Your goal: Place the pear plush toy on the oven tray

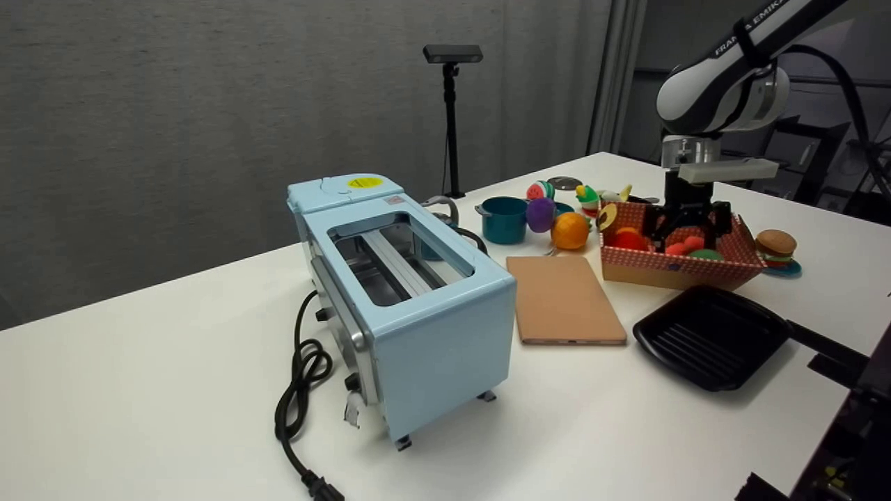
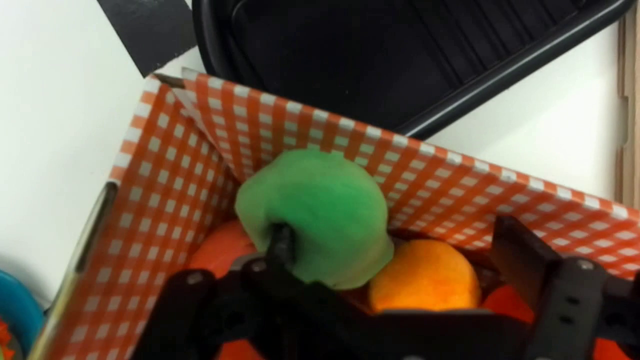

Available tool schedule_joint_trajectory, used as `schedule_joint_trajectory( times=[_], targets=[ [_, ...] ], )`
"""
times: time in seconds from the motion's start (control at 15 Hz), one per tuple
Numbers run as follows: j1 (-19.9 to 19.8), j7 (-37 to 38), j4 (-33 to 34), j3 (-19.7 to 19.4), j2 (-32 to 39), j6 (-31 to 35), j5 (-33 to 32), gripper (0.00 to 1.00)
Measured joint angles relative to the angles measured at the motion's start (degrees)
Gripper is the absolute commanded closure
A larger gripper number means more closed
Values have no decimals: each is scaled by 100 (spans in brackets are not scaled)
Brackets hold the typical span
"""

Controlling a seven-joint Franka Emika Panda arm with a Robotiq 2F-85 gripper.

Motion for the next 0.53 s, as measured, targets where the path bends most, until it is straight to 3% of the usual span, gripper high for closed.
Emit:
schedule_joint_trajectory(
  times=[0.53],
  targets=[
    [345,240,-1361,15,-1021,11,-11,0]
  ],
)
